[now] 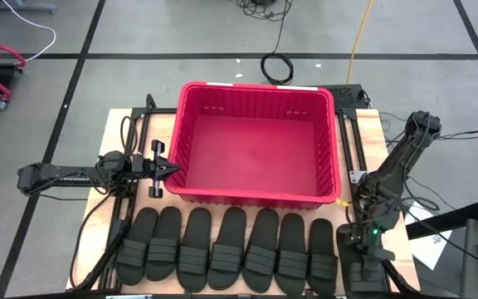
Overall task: Pick and place slides into bin
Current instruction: Put the black slide into the red bin
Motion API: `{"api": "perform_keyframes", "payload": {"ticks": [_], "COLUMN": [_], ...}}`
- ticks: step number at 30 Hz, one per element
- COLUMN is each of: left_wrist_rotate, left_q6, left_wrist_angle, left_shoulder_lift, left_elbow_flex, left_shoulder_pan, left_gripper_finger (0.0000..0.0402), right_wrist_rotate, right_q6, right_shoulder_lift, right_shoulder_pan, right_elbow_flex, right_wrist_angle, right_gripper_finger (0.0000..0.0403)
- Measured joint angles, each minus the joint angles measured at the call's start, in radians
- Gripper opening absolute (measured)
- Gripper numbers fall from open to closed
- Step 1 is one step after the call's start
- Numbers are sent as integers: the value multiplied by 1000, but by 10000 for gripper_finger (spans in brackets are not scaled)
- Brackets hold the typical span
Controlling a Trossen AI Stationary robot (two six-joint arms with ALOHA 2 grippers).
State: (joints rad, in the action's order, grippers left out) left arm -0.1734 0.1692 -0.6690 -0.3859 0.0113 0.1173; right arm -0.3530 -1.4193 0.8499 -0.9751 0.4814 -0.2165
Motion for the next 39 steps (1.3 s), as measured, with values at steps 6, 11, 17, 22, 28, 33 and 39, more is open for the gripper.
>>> {"api": "perform_keyframes", "payload": {"ticks": [6,11,17,22,28,33,39], "left_wrist_rotate": [5,17,18,18,18,18,19], "left_q6": [-3,-4,-3,-3,-3,-3,-13], "left_wrist_angle": [10,12,13,13,13,14,15], "left_shoulder_lift": [0,0,0,0,0,0,0], "left_elbow_flex": [2,2,2,1,1,1,0], "left_shoulder_pan": [0,-1,0,0,0,0,0], "left_gripper_finger": [21,21,21,21,21,21,21], "right_wrist_rotate": [8,-10,-97,-148,-176,-168,-119], "right_q6": [176,291,424,536,682,838,1029], "right_shoulder_lift": [19,28,66,118,166,202,266], "right_shoulder_pan": [85,175,263,348,467,587,765], "right_elbow_flex": [167,302,474,618,798,954,1128], "right_wrist_angle": [245,455,732,923,1077,1232,1411], "right_gripper_finger": [1,1,1,1,1,2,4]}}
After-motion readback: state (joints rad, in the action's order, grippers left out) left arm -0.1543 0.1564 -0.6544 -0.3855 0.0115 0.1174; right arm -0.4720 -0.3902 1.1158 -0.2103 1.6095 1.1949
